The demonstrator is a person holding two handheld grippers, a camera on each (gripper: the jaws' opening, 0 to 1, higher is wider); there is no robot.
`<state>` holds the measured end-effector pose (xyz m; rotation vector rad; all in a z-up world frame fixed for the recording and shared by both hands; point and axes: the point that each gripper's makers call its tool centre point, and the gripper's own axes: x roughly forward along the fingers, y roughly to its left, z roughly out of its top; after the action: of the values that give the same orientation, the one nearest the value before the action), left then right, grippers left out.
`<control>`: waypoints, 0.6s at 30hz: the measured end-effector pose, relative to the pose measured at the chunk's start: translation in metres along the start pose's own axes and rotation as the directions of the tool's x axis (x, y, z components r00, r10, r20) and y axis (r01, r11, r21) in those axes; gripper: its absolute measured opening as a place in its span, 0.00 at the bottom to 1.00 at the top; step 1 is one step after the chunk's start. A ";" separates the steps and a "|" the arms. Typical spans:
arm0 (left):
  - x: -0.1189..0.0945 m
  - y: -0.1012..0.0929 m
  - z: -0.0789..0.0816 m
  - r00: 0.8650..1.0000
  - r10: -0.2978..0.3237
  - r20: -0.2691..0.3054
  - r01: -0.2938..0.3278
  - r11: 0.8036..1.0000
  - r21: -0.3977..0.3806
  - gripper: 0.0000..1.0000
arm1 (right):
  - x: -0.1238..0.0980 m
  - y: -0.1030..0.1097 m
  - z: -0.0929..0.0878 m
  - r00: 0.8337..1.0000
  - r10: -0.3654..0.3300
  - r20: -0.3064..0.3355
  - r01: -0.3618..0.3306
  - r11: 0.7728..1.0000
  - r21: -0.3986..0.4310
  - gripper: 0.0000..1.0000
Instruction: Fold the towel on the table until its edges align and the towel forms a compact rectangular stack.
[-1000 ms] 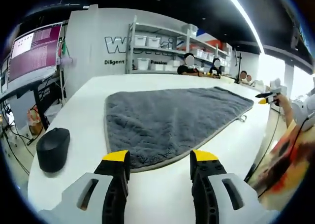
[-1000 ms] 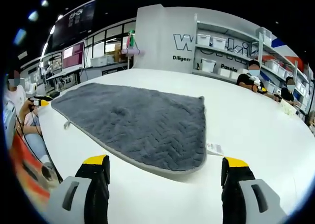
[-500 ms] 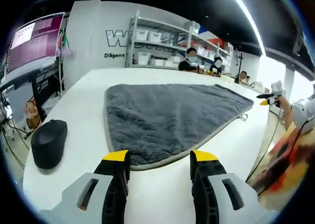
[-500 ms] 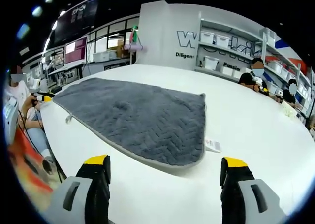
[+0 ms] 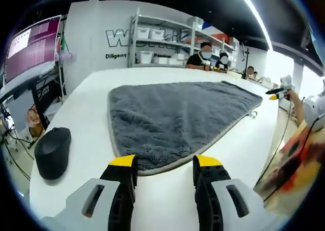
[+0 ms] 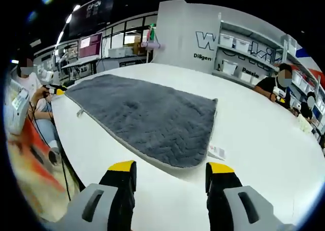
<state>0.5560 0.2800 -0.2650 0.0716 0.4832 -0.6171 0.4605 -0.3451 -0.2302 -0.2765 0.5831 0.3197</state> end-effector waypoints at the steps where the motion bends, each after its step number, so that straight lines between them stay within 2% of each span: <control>1: 0.000 0.000 0.000 1.000 0.000 -0.002 0.000 1.000 0.002 0.42 | 0.001 -0.001 -0.001 1.000 -0.003 -0.012 0.003 1.000 -0.021 0.38; 2: 0.000 0.000 0.000 1.000 0.000 -0.003 0.000 1.000 0.005 0.42 | 0.002 -0.003 -0.002 1.000 -0.007 -0.025 0.006 0.999 -0.042 0.37; 4: 0.000 0.001 0.000 1.000 -0.001 -0.002 0.001 1.000 0.007 0.41 | 0.006 -0.005 -0.003 0.999 -0.026 -0.047 0.019 0.990 -0.141 0.37; 5: 0.000 0.001 -0.001 1.000 -0.001 -0.002 0.001 1.000 0.007 0.40 | 0.006 -0.005 -0.004 0.998 -0.028 -0.055 0.019 0.988 -0.155 0.37; 10: 0.000 0.004 -0.001 1.000 0.000 -0.019 0.001 1.000 0.026 0.37 | 0.015 -0.008 -0.014 0.990 -0.036 -0.138 -0.008 0.951 -0.308 0.33; 14: 0.000 0.004 -0.001 1.000 -0.003 -0.022 0.003 1.000 0.023 0.37 | 0.019 -0.008 -0.012 0.990 -0.011 -0.143 -0.038 0.942 -0.335 0.31; 16: 0.000 0.004 -0.001 1.000 -0.005 -0.025 0.005 1.000 0.023 0.37 | 0.022 0.000 -0.009 0.984 0.085 -0.160 -0.136 0.929 -0.343 0.30; 18: 0.000 0.004 -0.001 1.000 -0.006 -0.029 0.006 1.000 0.028 0.36 | 0.024 0.002 -0.010 0.977 0.119 -0.179 -0.175 0.925 -0.339 0.29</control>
<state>0.5582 0.2838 -0.2664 0.1059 0.5029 -0.6294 0.4734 -0.3420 -0.2522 -0.6106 0.7017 0.5541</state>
